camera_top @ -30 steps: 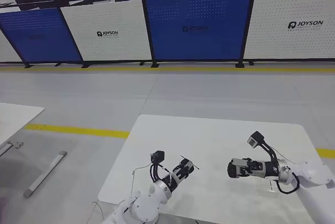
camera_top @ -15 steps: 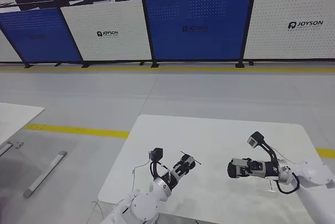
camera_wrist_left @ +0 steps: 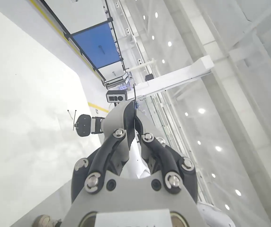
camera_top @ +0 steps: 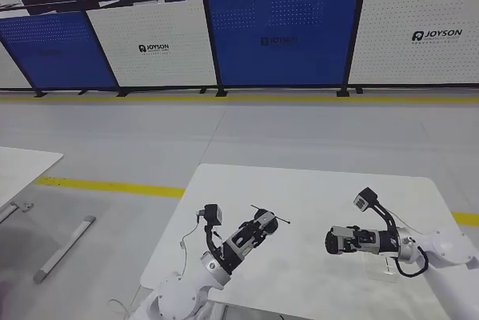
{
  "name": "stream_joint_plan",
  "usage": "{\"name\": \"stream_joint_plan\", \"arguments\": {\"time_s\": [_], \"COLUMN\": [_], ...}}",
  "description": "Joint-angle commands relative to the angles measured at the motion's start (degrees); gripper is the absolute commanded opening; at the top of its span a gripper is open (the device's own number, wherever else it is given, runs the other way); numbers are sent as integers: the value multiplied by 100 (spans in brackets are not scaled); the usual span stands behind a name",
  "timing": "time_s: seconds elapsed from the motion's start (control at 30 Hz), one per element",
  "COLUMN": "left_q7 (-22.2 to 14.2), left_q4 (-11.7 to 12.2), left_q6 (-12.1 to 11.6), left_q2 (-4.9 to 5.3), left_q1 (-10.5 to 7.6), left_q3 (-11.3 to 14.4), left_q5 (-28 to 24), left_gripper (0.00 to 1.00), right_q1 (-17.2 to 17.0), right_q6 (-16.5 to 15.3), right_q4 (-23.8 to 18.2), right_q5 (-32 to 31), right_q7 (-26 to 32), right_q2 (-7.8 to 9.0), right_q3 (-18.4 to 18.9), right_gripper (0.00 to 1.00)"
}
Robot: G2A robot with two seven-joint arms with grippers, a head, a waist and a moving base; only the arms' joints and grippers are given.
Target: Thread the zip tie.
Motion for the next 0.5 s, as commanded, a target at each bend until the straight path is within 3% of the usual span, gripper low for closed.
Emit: {"name": "stream_joint_plan", "arguments": {"time_s": [0.0, 0.47], "left_q7": [3, 8], "left_q4": [0, 34], "left_q6": [0, 2], "left_q2": [-1, -7], "left_q1": [-1, -28], "left_q3": [1, 32], "left_q5": [2, -12], "left_gripper": [0, 0], "right_q1": [0, 0], "right_q6": [0, 0], "right_q4": [0, 0], "right_q5": [0, 0], "right_q7": [0, 0], "right_q2": [0, 0], "right_q3": [0, 0], "right_gripper": [100, 100]}}
